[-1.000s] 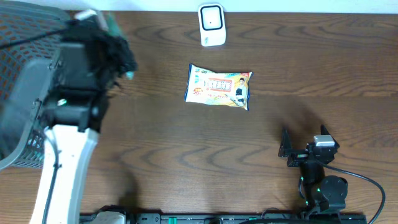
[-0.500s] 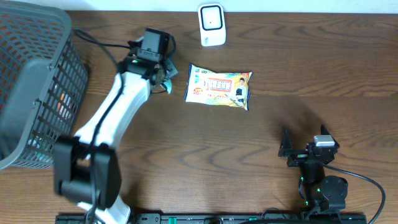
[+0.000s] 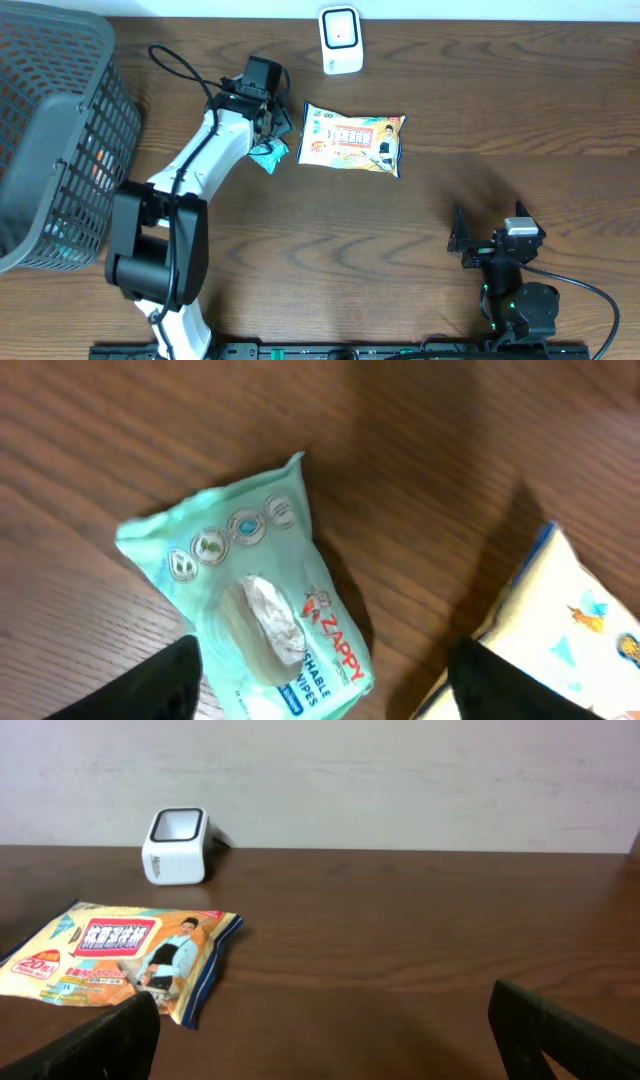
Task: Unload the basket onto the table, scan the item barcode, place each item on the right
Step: 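Carry the green pack to the scanner and place it on the table, then reach into the basket and grasp the white-blue tissue pack with left gripper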
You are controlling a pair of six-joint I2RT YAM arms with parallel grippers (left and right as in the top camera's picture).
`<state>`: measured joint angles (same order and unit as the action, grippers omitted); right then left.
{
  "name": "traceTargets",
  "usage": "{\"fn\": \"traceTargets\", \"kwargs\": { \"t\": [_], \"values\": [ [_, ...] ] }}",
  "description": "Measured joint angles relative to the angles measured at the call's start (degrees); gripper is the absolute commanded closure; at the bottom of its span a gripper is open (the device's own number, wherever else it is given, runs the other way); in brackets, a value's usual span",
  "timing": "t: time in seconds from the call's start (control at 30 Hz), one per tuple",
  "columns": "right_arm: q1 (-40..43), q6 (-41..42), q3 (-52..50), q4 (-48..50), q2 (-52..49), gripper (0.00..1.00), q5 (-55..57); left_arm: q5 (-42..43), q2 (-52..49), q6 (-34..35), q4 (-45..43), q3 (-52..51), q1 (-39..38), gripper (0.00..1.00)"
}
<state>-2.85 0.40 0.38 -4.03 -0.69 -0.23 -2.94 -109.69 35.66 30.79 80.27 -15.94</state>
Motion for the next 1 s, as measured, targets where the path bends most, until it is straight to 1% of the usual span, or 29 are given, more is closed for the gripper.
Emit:
{"fn": "traceTargets", "kwargs": {
  "t": [0.13,0.27,0.37,0.43,0.5,0.6,0.73,0.9,1.0],
  "values": [
    [0.0,0.0,0.0,0.0,0.0,0.01,0.02,-0.07,6.25,-5.29,-1.03,0.07,0.13,0.18],
    [0.0,0.0,0.0,0.0,0.0,0.01,0.0,-2.27,16.28,-10.01,-3.48,0.44,0.7,0.18],
    [0.0,0.0,0.0,0.0,0.0,0.01,0.0,-6.69,24.15,-12.9,-6.47,1.01,2.08,0.18],
    [0.0,0.0,0.0,0.0,0.0,0.01,0.0,-10.91,29.0,-14.67,-9.38,1.29,3.61,0.14],
    [0.0,0.0,0.0,0.0,0.0,0.01,0.0,-15.02,32.94,-15.61,-11.87,1.42,5.75,0.12],
    [0.0,0.0,0.0,0.0,0.0,0.01,0.0,-20.0,37.7,-16.46,-13.53,1.79,10.93,0.12],
    [0.0,0.0,0.0,0.0,0.0,0.01,0.02,-23.32,40.37,-16.94,-13.16,2.08,21.18,0.12],
    [0.0,0.0,0.0,0.0,0.0,0.01,0.02,-24.41,37.79,-17.55,-9.29,2.08,34.8,0.12],
    [0.0,0.0,0.0,0.0,0.0,0.01,0.0,-21.22,34.69,-18.45,-6.8,2.08,42.49,0.12]
  ]
}}
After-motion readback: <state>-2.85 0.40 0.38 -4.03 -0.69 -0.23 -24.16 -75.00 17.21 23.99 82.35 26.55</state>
